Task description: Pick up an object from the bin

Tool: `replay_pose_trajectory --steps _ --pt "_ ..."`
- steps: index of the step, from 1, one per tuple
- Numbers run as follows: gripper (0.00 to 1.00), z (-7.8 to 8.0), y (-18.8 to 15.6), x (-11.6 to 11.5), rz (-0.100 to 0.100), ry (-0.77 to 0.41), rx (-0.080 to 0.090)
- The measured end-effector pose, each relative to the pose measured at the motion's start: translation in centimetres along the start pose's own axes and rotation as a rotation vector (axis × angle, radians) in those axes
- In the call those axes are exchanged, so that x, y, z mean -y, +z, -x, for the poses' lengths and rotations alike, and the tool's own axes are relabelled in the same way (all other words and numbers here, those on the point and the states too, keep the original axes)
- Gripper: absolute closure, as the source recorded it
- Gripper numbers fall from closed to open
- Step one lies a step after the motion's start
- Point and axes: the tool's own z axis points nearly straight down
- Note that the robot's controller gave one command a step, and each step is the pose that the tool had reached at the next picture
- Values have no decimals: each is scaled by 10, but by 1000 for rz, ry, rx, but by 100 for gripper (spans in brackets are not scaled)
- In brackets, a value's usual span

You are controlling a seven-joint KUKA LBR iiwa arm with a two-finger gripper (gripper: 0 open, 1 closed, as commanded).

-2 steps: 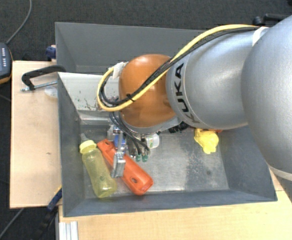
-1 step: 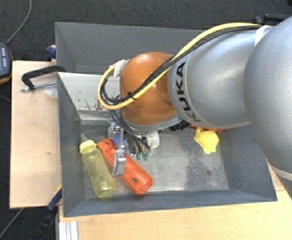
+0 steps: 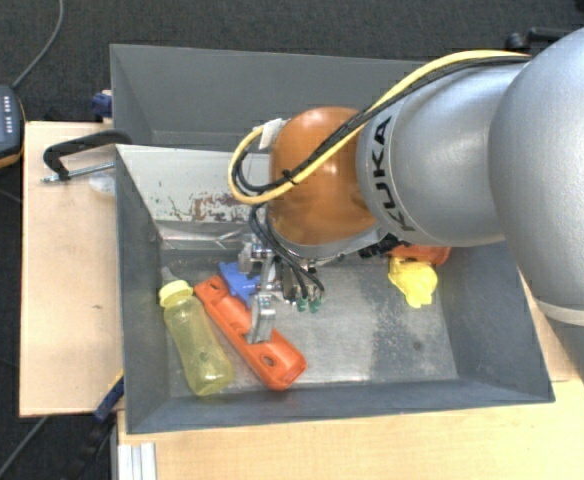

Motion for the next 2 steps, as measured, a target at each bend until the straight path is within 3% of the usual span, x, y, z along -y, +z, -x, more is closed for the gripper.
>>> replay_pose_trajectory --steps 1,2 --pt "0 19 38 46 0 -56 4" --pt "100 16 58 38 2 -56 0"
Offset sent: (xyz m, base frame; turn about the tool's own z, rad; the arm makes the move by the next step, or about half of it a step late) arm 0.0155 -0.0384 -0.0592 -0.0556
